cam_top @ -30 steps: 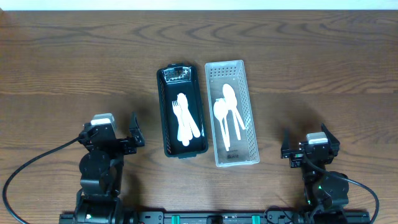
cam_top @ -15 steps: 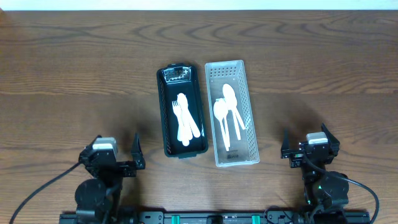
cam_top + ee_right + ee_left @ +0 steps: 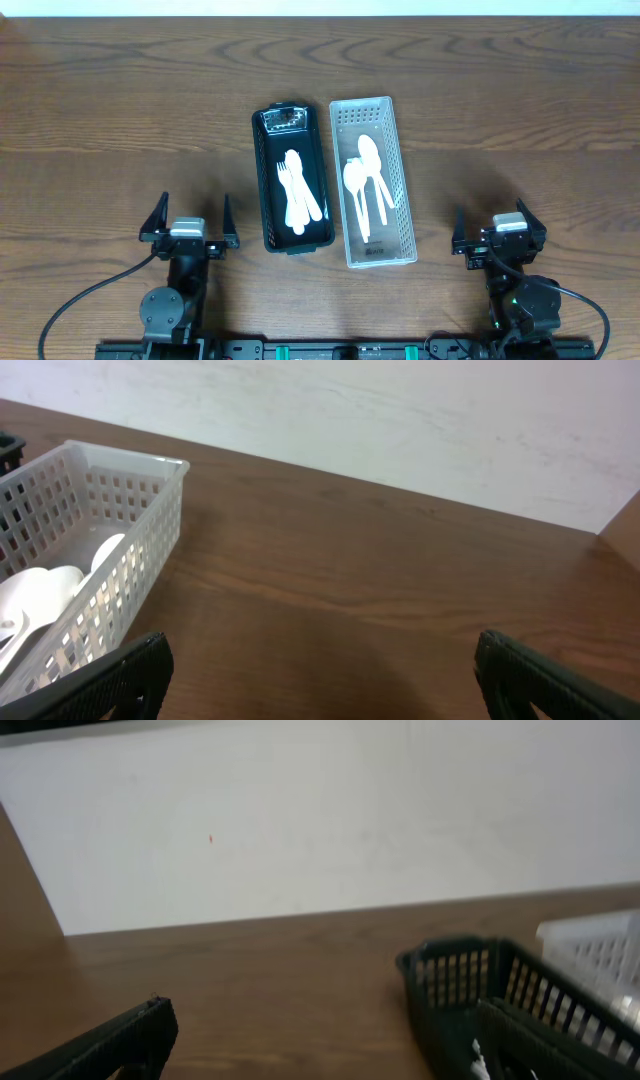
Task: Pack container
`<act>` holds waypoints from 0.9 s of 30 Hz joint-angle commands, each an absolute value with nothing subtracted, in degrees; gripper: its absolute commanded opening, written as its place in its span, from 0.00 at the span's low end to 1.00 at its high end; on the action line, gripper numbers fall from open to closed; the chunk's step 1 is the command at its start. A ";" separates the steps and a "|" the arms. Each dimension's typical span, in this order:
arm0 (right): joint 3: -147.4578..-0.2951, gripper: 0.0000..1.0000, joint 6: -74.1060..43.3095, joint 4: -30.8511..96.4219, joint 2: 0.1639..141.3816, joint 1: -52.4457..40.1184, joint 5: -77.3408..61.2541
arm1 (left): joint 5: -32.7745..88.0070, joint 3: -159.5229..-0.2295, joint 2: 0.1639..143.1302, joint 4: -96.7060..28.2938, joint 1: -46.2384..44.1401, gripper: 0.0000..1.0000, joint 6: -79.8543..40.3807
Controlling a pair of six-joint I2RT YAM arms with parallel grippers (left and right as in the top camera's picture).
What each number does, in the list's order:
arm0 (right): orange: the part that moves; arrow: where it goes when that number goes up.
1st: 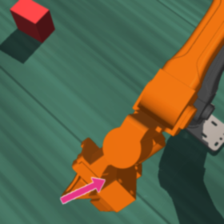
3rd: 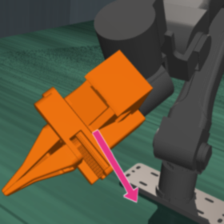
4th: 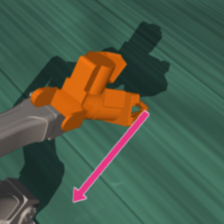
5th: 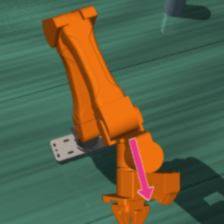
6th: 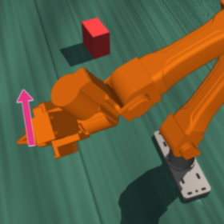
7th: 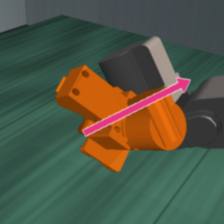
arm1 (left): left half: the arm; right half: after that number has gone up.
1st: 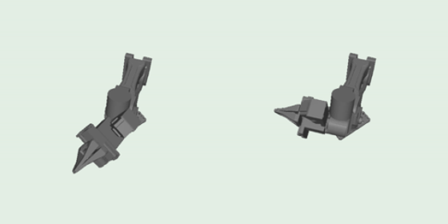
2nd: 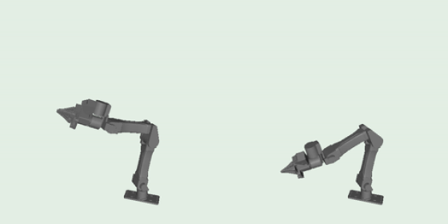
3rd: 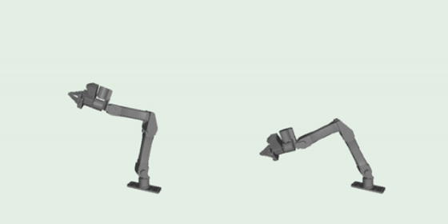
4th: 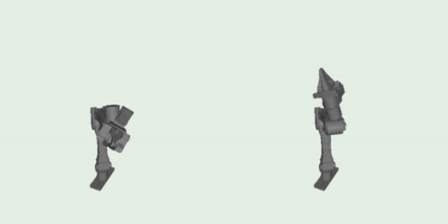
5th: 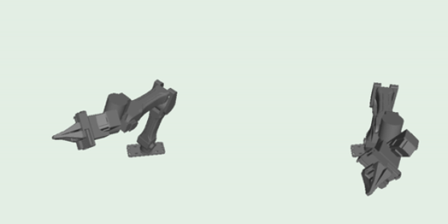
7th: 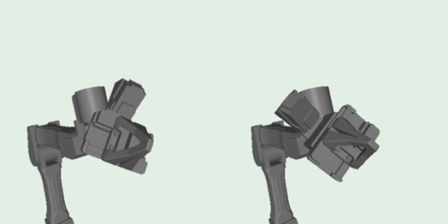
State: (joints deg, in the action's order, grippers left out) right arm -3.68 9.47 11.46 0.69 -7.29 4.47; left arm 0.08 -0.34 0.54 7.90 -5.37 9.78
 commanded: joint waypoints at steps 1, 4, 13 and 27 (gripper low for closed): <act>-3.49 0.99 8.82 11.55 0.30 -6.76 4.29 | 0.67 -0.23 0.10 7.92 -5.50 0.98 14.04; -3.49 0.99 8.82 11.55 0.30 -6.76 4.27 | 0.71 -0.23 0.10 1.91 -5.50 0.98 12.75; -3.49 0.99 8.82 11.53 0.30 -6.76 4.27 | 0.71 -0.23 0.10 -4.16 -5.50 0.98 2.13; -3.49 0.99 8.82 11.55 0.30 -6.76 4.27 | 0.69 -0.23 0.12 -4.10 -5.50 0.98 1.61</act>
